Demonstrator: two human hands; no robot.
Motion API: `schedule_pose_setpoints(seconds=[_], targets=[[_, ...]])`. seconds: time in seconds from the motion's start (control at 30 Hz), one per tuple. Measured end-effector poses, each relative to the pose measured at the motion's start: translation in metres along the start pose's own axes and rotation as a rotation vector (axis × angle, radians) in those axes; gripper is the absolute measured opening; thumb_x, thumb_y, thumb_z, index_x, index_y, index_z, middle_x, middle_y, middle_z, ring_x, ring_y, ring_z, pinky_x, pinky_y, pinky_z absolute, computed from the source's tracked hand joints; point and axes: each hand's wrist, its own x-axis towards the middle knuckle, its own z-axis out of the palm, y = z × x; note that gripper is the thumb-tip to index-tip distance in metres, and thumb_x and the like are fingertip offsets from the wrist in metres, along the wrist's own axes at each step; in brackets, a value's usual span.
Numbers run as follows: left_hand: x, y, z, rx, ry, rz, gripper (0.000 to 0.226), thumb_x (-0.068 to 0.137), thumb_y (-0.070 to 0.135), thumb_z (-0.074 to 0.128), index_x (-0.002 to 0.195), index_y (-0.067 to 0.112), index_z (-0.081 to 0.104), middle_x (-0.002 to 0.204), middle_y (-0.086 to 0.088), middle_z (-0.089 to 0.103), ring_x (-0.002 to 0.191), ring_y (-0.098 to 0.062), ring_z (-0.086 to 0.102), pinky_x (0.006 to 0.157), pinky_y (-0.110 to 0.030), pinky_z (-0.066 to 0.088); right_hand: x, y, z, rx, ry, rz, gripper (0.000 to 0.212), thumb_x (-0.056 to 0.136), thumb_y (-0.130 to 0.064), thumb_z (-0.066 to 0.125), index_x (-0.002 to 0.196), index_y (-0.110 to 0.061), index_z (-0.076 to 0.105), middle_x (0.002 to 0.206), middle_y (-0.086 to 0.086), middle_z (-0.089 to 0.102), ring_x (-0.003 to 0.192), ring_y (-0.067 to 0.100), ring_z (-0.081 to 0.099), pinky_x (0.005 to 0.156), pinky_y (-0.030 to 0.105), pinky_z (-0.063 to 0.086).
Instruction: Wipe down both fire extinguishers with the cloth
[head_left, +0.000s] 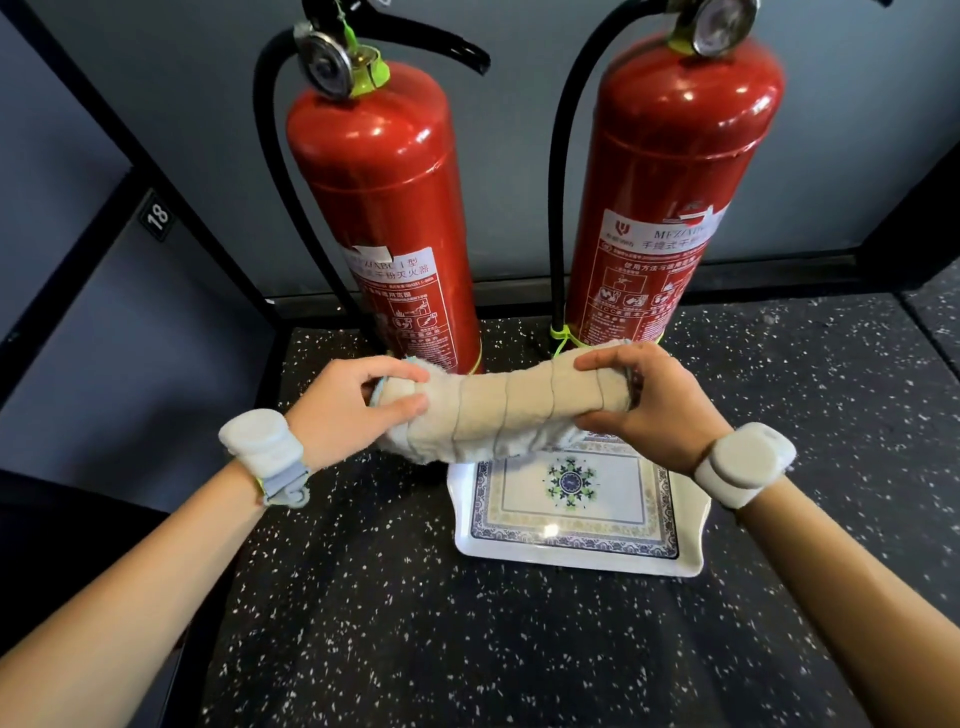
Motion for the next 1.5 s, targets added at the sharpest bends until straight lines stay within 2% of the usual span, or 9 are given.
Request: schedule_pose_setpoints(seconds=[0.27, 0.47, 0.67, 0.77, 0.9, 1.03, 1.17, 1.37, 1.5], targets=[[-0.005, -0.001, 0.004, 0.228, -0.001, -0.043, 0.050, 0.066, 0.055, 0.088, 0.113, 0.043, 0.074, 0.120, 0.014, 0.069, 0.113, -0.012, 0.060, 0.103, -0.037, 0.049, 0.003, -0.002, -0.009, -0.078, 0.028, 0.053, 0.043, 0.072, -0.016, 0.093, 0.107, -0.033, 0.075, 0.119, -0.003, 0.071, 0.105, 0.018, 0.067, 0.098, 0.036, 0.055], [-0.002, -0.001, 0.011, 0.302, 0.090, 0.060, 0.022, 0.083, 0.035, 0.081, 0.104, 0.028, 0.079, 0.098, 0.007, 0.064, 0.095, -0.014, 0.060, 0.087, -0.029, 0.045, 0.002, -0.004, -0.005, -0.100, 0.035, 0.128, 0.025, 0.074, -0.024, 0.093, 0.096, -0.024, 0.080, 0.105, -0.005, 0.077, 0.092, 0.016, 0.071, 0.092, 0.039, 0.058], [-0.004, 0.004, 0.014, 0.293, 0.171, 0.167, 0.019, 0.093, 0.027, 0.069, 0.078, 0.015, 0.071, 0.117, 0.011, 0.055, 0.113, -0.008, 0.046, 0.095, -0.023, 0.032, 0.000, -0.011, -0.012, 0.071, 0.110, 0.064, 0.024, 0.079, -0.029, 0.088, 0.095, -0.019, 0.074, 0.116, -0.008, 0.068, 0.100, 0.011, 0.065, 0.089, 0.022, 0.052], [-0.004, 0.015, 0.014, 0.049, 0.067, 0.119, 0.028, 0.097, 0.022, 0.064, 0.069, 0.017, 0.062, 0.082, 0.006, 0.063, 0.079, -0.010, 0.057, 0.079, -0.033, 0.042, -0.002, -0.013, -0.011, 0.185, 0.058, 0.108, 0.016, 0.086, -0.034, 0.076, 0.094, -0.019, 0.074, 0.096, 0.004, 0.076, 0.084, 0.016, 0.067, 0.085, 0.047, 0.058], [-0.001, 0.041, 0.030, -0.147, -0.015, 0.098, 0.030, 0.099, 0.025, 0.062, 0.073, 0.012, 0.061, 0.063, 0.005, 0.051, 0.061, -0.008, 0.045, 0.064, -0.031, 0.035, -0.007, -0.024, 0.011, 0.371, -0.010, 0.198, 0.017, 0.089, -0.032, 0.071, 0.094, -0.015, 0.069, 0.088, 0.009, 0.072, 0.086, 0.024, 0.068, 0.084, 0.044, 0.056], [-0.011, 0.076, 0.058, -0.297, -0.191, 0.105, 0.039, 0.105, 0.042, 0.049, 0.087, 0.012, 0.067, 0.072, 0.004, 0.064, 0.066, -0.009, 0.061, 0.063, -0.030, 0.049, -0.010, -0.034, 0.036, 0.646, -0.139, 0.321, 0.041, 0.090, -0.051, 0.069, 0.096, -0.011, 0.066, 0.088, 0.016, 0.061, 0.084, 0.029, 0.058, 0.076, 0.041, 0.046], [-0.017, 0.088, 0.066, -0.478, -0.333, 0.058, 0.054, 0.102, 0.056, 0.030, 0.113, 0.026, 0.073, 0.100, -0.006, 0.074, 0.079, -0.028, 0.076, 0.063, -0.031, 0.058, -0.015, -0.029, 0.042, 0.650, -0.229, 0.201, 0.081, 0.086, -0.077, 0.061, 0.121, -0.003, 0.065, 0.110, 0.017, 0.074, 0.103, 0.030, 0.072, 0.096, 0.046, 0.055], [0.002, 0.046, 0.079, -0.378, 0.153, 0.072, 0.037, 0.104, 0.048, 0.045, 0.097, 0.020, 0.069, 0.088, 0.000, 0.074, 0.078, -0.019, 0.071, 0.064, -0.036, 0.055, -0.020, -0.019, 0.042, 0.762, -0.109, 0.298, 0.013, 0.094, -0.012, 0.073, 0.107, -0.010, 0.071, 0.090, 0.004, 0.074, 0.083, 0.018, 0.069, 0.078, 0.030, 0.054], [0.004, 0.020, 0.091, -0.337, -0.141, -0.035, 0.038, 0.088, 0.071, 0.051, 0.102, 0.038, 0.065, 0.103, 0.016, 0.069, 0.102, -0.006, 0.065, 0.099, -0.038, 0.051, -0.017, -0.019, 0.042, 0.917, -0.189, 0.441, 0.032, 0.087, -0.011, 0.072, 0.115, 0.004, 0.068, 0.095, 0.016, 0.065, 0.086, 0.028, 0.060, 0.071, 0.033, 0.049]])
